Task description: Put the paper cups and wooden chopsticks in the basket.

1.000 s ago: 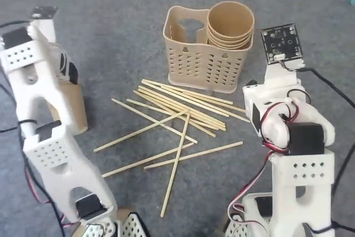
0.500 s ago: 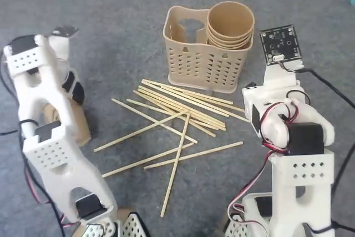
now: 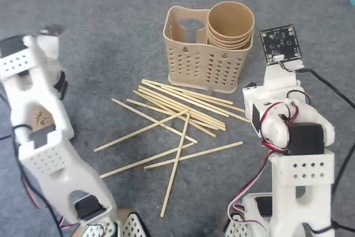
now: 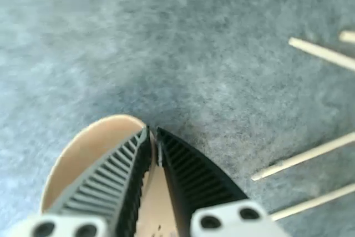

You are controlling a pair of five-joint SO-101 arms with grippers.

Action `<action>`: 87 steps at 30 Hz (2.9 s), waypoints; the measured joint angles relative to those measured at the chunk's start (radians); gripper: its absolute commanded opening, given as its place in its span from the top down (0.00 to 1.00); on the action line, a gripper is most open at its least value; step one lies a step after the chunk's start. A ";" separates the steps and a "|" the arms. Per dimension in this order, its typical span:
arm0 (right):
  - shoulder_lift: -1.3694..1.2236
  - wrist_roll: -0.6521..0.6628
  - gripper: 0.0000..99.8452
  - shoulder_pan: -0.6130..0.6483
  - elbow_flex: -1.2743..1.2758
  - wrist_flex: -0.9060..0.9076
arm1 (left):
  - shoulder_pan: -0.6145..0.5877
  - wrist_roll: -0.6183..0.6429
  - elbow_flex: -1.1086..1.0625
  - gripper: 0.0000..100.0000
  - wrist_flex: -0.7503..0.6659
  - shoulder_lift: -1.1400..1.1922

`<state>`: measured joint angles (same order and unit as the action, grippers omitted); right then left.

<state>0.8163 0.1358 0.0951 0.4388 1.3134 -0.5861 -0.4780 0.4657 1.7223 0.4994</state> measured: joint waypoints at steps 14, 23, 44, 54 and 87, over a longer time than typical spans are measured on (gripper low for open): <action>0.218 0.021 0.78 -0.203 0.028 0.147 | 0.040 0.221 -0.017 0.99 0.000 -0.477; 0.258 0.153 0.78 -0.454 0.365 0.015 | 0.284 0.393 -0.038 0.99 0.000 -0.700; 0.265 0.075 0.78 -0.496 0.925 -0.488 | 0.881 0.552 -0.038 0.99 -0.493 -0.819; 0.265 0.075 0.78 -0.488 0.939 -0.496 | 1.031 0.516 0.002 0.99 -0.736 -0.680; 0.267 0.075 0.78 -0.488 0.939 -0.497 | 1.077 0.384 0.789 0.80 -0.341 0.012</action>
<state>1.0833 0.2110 -0.3928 1.3779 0.8163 0.4910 -0.0944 1.2543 1.3817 0.5117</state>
